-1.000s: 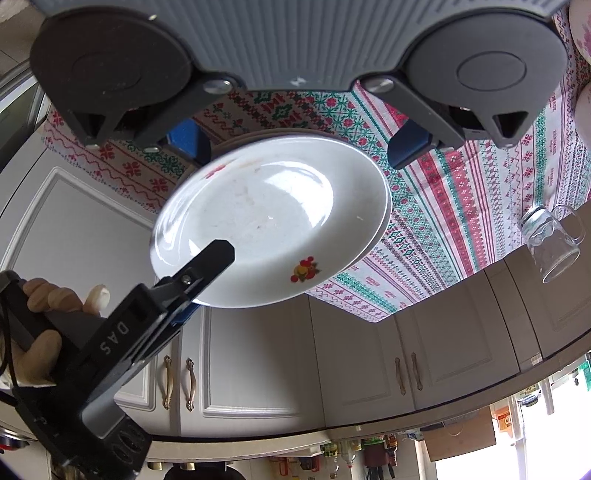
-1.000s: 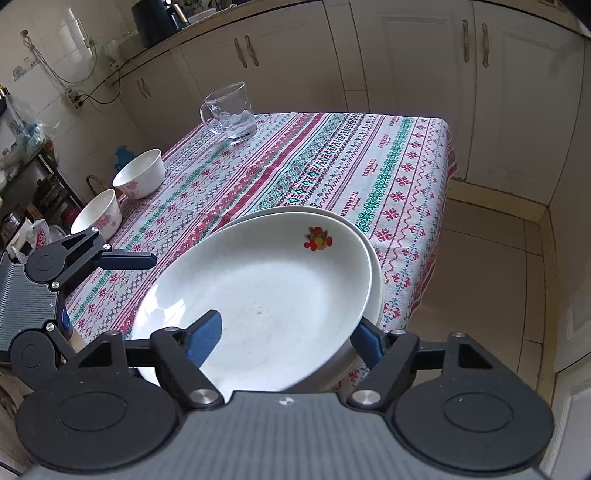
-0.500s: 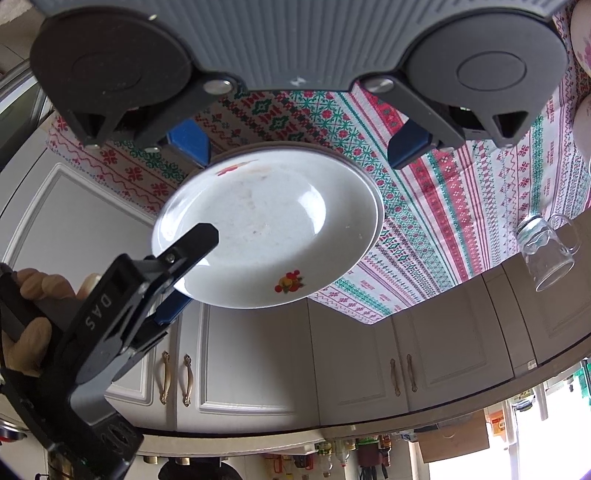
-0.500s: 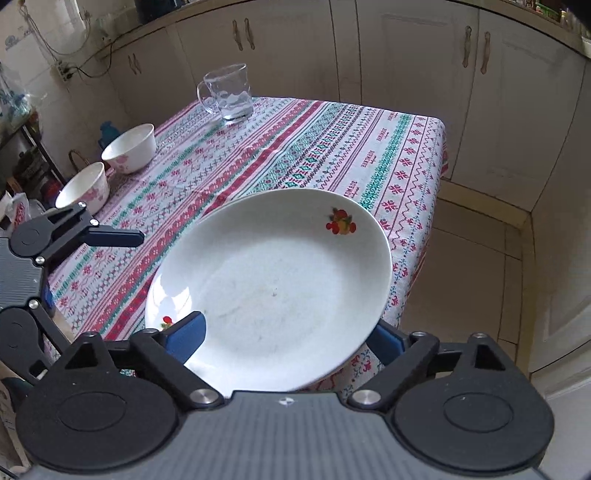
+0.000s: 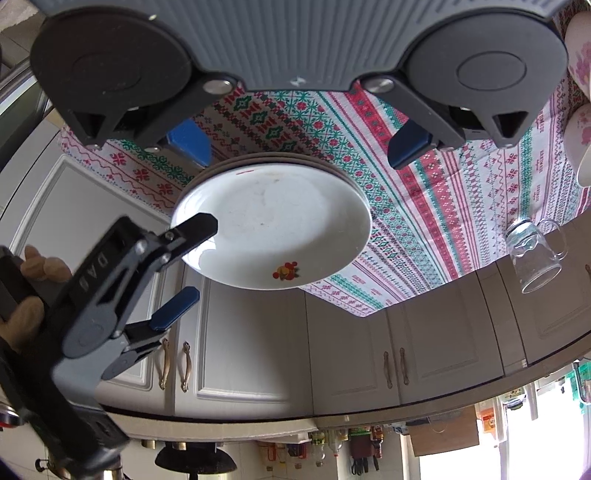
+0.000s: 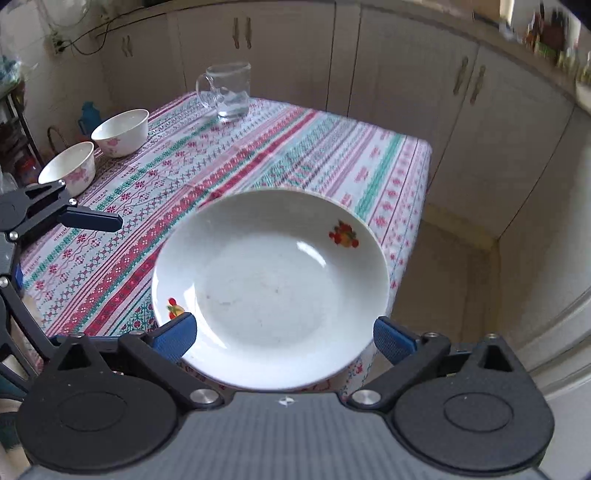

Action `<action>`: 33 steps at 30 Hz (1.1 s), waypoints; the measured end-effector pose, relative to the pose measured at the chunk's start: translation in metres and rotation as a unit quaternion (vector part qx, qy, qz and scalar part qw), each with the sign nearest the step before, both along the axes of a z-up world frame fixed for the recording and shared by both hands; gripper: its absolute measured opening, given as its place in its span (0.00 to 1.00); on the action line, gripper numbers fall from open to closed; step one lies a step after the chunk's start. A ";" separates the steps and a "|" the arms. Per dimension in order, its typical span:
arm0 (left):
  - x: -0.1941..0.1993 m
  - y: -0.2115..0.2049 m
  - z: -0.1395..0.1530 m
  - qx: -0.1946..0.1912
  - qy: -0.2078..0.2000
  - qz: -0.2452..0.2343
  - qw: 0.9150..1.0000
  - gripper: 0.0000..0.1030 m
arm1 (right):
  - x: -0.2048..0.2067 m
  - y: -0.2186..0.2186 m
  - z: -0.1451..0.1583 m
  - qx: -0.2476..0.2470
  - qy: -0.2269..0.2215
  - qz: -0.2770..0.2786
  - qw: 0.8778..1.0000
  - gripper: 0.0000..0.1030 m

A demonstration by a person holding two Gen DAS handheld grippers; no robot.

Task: Organize plates and bowls
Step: 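Open the right tool and pull it back from the plate stack, then move the right tool to a white bowl and grasp its rim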

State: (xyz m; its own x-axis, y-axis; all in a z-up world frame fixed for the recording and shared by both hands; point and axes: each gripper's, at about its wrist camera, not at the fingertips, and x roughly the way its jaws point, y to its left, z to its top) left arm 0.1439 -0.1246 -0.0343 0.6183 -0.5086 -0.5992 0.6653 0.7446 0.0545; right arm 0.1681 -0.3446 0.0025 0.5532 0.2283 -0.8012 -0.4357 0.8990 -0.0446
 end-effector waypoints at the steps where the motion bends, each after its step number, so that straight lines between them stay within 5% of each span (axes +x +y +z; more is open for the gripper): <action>1: -0.001 0.003 0.001 -0.002 -0.001 0.001 1.000 0.98 | -0.005 0.005 0.002 -0.007 -0.013 0.004 1.000 1.00; 10: -0.014 0.030 0.013 -0.010 -0.012 0.021 1.000 0.98 | -0.037 0.050 0.013 -0.022 -0.085 0.026 0.996 1.00; 33: -0.065 0.147 0.008 -0.006 -0.013 0.099 0.995 0.99 | -0.069 0.156 -0.003 0.017 -0.113 0.038 0.993 1.00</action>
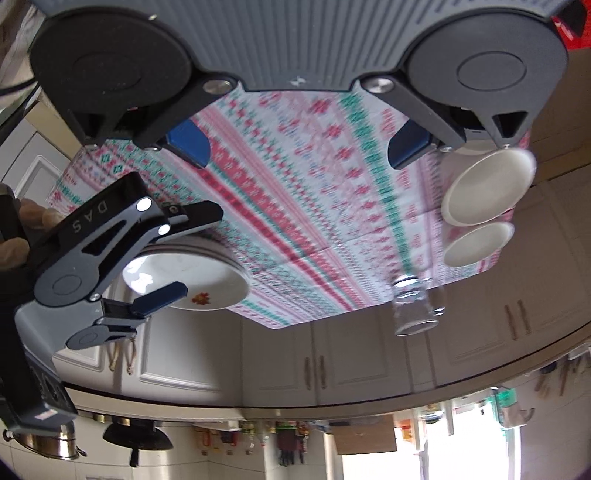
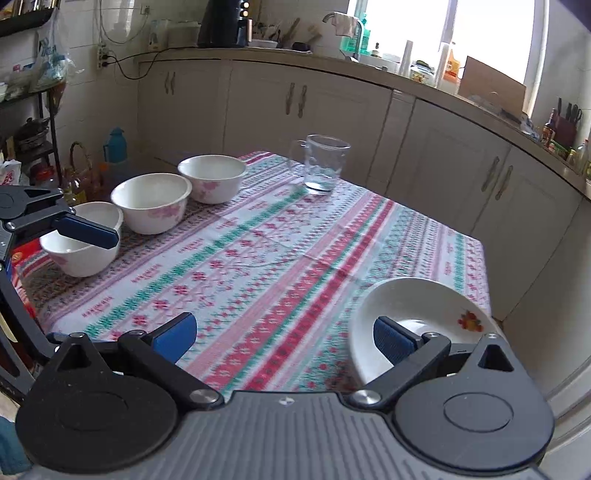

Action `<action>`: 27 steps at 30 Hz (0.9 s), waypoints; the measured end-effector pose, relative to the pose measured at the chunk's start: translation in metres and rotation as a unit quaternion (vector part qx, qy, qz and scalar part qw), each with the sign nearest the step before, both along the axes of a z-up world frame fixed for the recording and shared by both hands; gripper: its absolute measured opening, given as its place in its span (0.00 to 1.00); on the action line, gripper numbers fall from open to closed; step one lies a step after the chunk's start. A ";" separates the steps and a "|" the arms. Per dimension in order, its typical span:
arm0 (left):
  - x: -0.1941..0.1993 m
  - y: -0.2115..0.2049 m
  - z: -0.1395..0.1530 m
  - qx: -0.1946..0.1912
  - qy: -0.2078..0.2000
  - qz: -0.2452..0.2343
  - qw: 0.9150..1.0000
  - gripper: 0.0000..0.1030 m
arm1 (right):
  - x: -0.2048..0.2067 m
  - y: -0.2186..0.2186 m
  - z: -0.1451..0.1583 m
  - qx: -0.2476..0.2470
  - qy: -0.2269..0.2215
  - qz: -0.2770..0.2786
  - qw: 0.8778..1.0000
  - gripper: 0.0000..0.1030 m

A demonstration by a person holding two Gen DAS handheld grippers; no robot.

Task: Organize plates and bowls
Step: 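Move the right tool to a white bowl and grasp its rim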

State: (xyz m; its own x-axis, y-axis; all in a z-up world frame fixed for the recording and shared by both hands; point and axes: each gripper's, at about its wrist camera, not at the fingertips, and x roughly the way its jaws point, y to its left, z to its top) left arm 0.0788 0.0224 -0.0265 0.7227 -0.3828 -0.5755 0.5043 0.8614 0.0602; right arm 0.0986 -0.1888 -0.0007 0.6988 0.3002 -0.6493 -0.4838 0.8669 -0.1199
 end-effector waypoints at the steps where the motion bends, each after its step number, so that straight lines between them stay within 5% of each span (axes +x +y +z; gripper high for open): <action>1: -0.003 0.007 0.001 0.000 -0.003 0.004 1.000 0.99 | -0.001 0.006 0.000 0.002 0.001 0.004 1.000 1.00; 16: -0.019 0.114 -0.017 0.009 -0.002 0.107 0.994 0.99 | 0.008 0.110 0.003 0.023 0.011 0.097 0.995 1.00; 27: 0.005 0.124 -0.038 0.018 0.013 0.082 0.996 0.98 | 0.035 0.162 -0.009 0.032 0.051 0.147 0.987 1.00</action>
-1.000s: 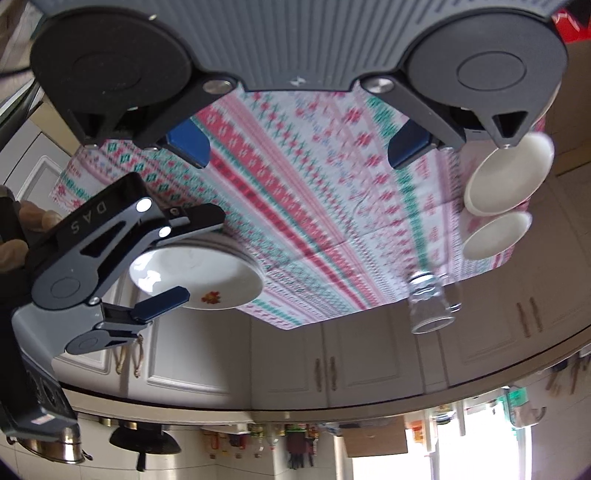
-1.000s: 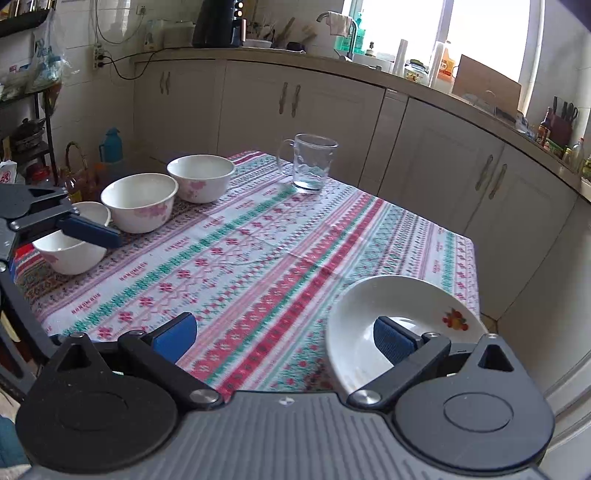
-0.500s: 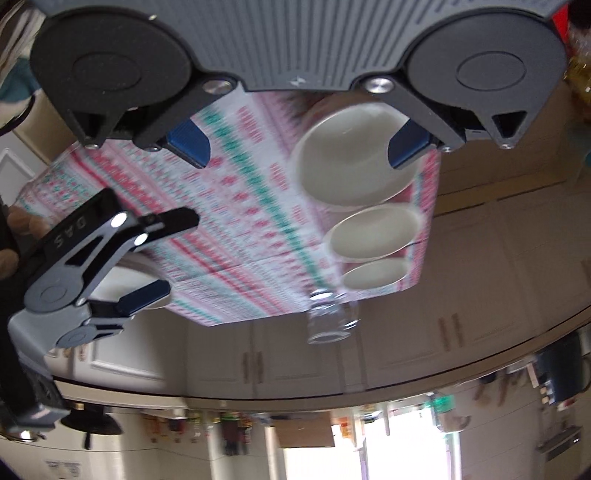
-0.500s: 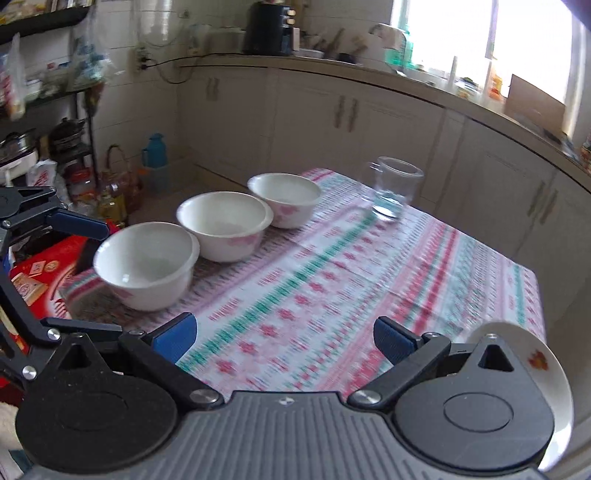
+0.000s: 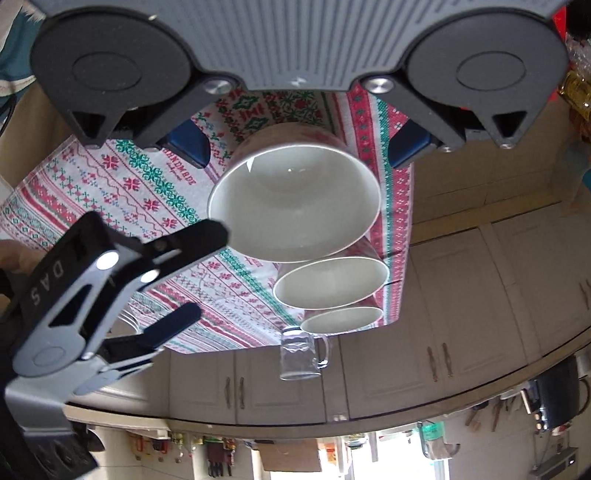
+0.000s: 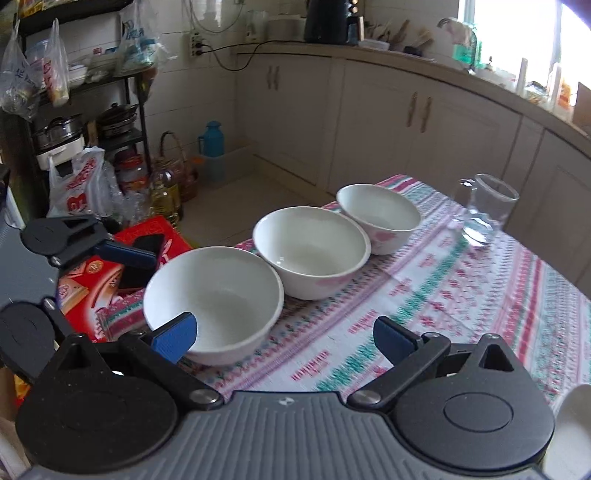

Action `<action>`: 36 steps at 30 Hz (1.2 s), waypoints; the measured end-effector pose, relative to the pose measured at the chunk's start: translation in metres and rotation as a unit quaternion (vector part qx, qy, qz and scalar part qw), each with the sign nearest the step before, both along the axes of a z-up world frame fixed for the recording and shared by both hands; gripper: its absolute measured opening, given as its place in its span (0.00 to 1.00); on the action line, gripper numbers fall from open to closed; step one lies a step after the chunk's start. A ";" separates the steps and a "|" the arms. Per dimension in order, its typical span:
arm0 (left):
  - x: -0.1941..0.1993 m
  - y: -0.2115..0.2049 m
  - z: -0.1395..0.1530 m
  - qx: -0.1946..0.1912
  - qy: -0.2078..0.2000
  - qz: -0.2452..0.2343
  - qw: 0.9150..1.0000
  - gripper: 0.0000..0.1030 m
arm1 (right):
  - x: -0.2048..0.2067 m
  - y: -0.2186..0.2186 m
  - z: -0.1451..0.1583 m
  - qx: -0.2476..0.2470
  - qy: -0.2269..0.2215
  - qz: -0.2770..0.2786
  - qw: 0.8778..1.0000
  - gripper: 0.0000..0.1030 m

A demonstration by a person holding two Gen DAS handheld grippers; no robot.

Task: Organize plates and bowls

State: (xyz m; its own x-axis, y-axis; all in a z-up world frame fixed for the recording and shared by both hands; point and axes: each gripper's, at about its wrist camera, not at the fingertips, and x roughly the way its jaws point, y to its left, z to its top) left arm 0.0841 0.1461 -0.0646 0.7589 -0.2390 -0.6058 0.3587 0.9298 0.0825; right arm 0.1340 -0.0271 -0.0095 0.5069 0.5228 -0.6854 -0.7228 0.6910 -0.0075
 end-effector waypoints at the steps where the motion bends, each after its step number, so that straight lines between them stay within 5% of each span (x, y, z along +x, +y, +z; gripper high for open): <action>1: 0.002 0.000 -0.001 -0.001 0.002 -0.003 1.000 0.98 | 0.002 0.003 -0.001 0.001 0.004 0.004 1.000 1.00; 7: 0.010 0.005 -0.004 -0.013 0.008 -0.013 1.000 0.97 | 0.012 0.016 -0.010 0.003 0.023 0.020 1.000 0.98; 17: 0.010 0.011 -0.005 -0.031 0.014 -0.026 0.999 0.85 | 0.025 0.028 -0.023 0.007 0.065 0.038 0.997 0.68; 36: 0.013 0.002 0.001 -0.020 0.017 -0.032 0.999 0.83 | 0.023 0.026 -0.021 0.016 0.068 0.045 0.997 0.66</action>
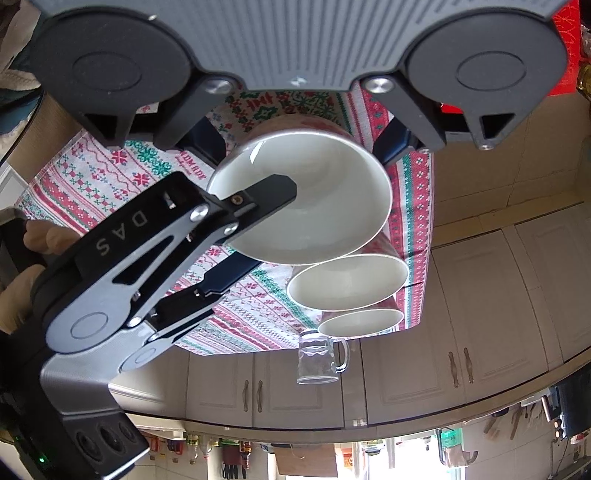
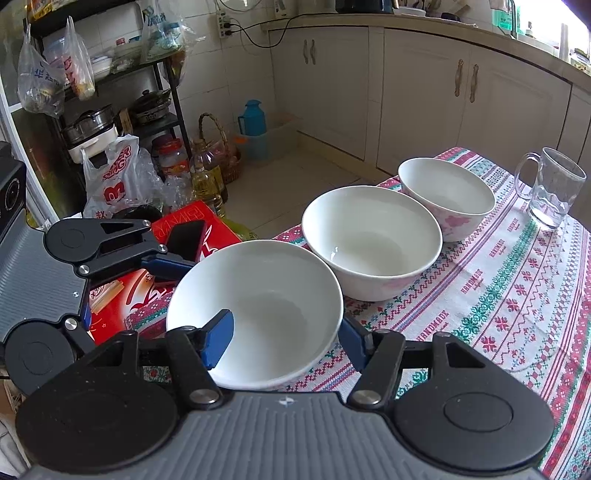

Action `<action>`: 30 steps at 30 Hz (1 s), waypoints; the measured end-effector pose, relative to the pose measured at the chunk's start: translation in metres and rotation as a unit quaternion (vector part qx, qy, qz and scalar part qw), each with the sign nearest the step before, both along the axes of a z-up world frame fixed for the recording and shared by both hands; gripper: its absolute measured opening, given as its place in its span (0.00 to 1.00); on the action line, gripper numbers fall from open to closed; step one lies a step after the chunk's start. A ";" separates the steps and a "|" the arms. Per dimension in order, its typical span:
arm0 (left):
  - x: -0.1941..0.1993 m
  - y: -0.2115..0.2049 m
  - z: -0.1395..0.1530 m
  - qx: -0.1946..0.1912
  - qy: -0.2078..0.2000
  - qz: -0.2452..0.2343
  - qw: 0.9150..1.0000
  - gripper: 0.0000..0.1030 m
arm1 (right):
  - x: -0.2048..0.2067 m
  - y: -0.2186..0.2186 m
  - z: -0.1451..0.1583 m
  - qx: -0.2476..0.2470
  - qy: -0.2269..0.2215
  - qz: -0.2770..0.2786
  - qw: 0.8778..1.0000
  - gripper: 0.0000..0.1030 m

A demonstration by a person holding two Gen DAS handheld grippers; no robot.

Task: Organize plates and bowls

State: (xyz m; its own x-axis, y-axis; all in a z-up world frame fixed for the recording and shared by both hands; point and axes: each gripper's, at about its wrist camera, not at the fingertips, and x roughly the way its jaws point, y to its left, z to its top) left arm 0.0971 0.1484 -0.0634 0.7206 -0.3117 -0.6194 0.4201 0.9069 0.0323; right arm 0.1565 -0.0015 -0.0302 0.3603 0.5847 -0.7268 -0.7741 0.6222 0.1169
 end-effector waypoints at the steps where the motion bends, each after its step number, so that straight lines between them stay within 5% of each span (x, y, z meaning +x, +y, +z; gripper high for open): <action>1: 0.000 -0.002 0.001 0.001 0.000 -0.002 1.000 0.83 | -0.001 -0.002 0.001 0.001 -0.001 -0.001 1.000 0.66; 30: 0.026 -0.092 0.009 -0.012 -0.010 -0.124 0.992 0.84 | -0.017 -0.110 0.014 -0.002 -0.028 -0.134 0.991 0.67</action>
State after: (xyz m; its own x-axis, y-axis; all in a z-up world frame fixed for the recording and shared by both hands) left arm 0.1234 0.0561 -0.0543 0.6317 -0.4956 -0.5960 0.6299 0.7764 0.0220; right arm 0.1394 -0.1112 -0.0160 0.5413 0.4605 -0.7035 -0.5866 0.8063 0.0764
